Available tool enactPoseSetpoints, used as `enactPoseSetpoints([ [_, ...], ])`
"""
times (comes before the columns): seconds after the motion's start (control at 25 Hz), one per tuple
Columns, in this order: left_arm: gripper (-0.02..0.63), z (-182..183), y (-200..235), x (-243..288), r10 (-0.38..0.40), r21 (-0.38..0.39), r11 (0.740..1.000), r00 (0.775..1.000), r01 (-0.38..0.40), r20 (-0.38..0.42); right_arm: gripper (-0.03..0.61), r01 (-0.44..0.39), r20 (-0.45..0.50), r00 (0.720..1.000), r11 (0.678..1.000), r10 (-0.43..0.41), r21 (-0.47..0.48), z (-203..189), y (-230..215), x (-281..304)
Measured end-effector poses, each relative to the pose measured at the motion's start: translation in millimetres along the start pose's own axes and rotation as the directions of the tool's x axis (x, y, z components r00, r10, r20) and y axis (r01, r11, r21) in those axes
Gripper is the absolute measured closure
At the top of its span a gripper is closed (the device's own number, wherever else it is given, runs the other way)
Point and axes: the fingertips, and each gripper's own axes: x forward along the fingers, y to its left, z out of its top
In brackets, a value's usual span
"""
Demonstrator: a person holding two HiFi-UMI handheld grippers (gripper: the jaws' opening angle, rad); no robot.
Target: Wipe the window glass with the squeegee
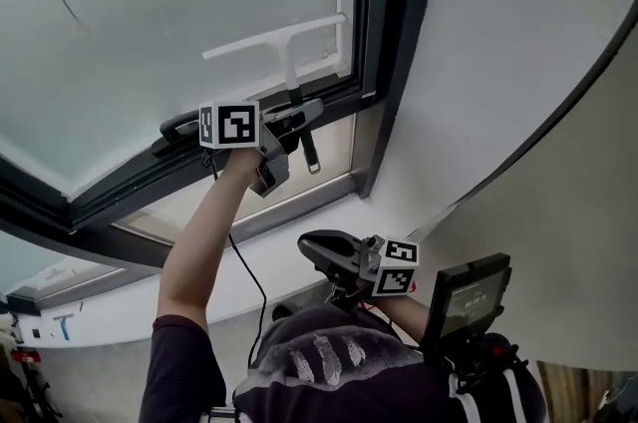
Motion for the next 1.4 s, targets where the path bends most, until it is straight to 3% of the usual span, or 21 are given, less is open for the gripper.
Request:
enactPoseSetpoints([
  [0.2, 0.554, -2.9, 1.6, -3.2, 0.043, 0.030, 0.999, 0.999, -0.043, -0.001, 0.574, -0.010, -0.004, 1.000, 1.000, 0.010, 0.006, 0.3, 5.4, -1.7],
  [0.36, 0.563, 1.2, -2.1, -9.4, 0.037, 0.039, 0.999, 0.998, -0.038, 0.043, 0.574, -0.018, -0.007, 1.000, 1.000, 0.018, 0.007, 0.6, -1.4, -5.2],
  [0.56, 0.563, -13.3, 9.6, -18.6, 0.038, -0.129, 0.991, 0.993, -0.024, 0.108, 0.574, -0.012, -0.003, 1.000, 0.999, 0.012, 0.039, 1.4, -25.6, -13.8],
  [0.64, 0.563, -18.9, 0.3, -43.1, 0.073, -0.083, 0.994, 0.990, -0.064, 0.118, 0.574, -0.009, -0.017, 1.000, 1.000, 0.009, 0.027, -2.9, -21.7, -13.7],
  [0.72, 0.563, -24.6, -27.3, -75.2, 0.070, 0.038, 0.996, 0.988, -0.076, 0.135, 0.574, -0.004, -0.044, 0.999, 1.000, 0.005, 0.013, -13.1, -10.0, -13.1],
  [0.8, 0.563, -36.6, -48.4, -109.4, 0.084, 0.099, 0.990, 0.984, -0.101, 0.159, 0.574, -0.003, -0.070, 0.998, 1.000, 0.003, 0.013, -22.6, -3.0, -13.0],
  [0.92, 0.563, -59.0, -54.1, -161.7, 0.175, 0.087, 0.976, 0.960, -0.197, 0.218, 0.574, -0.005, -0.096, 0.995, 0.999, 0.009, 0.038, -31.2, -6.6, -11.3],
  [1.04, 0.563, -83.7, -55.9, -212.3, 0.275, 0.068, 0.950, 0.917, -0.306, 0.288, 0.574, -0.028, -0.138, 0.990, 0.998, 0.036, 0.055, -38.3, -8.8, -0.9],
  [1.16, 0.563, -117.0, -61.6, -254.1, 0.333, 0.018, 0.933, 0.881, -0.359, 0.337, 0.574, -0.048, -0.221, 0.974, 0.998, 0.055, 0.035, -52.9, -0.7, 12.2],
  [1.28, 0.563, -141.2, -58.7, -286.6, 0.351, -0.030, 0.931, 0.869, -0.364, 0.350, 0.574, -0.053, -0.274, 0.960, 0.998, 0.061, 0.039, -75.4, 3.9, 31.1],
  [1.4, 0.563, -151.9, -56.2, -317.1, 0.349, -0.009, 0.930, 0.873, -0.368, 0.340, 0.574, -0.070, -0.349, 0.933, 0.996, 0.087, 0.063, -112.8, 14.4, 63.2],
])
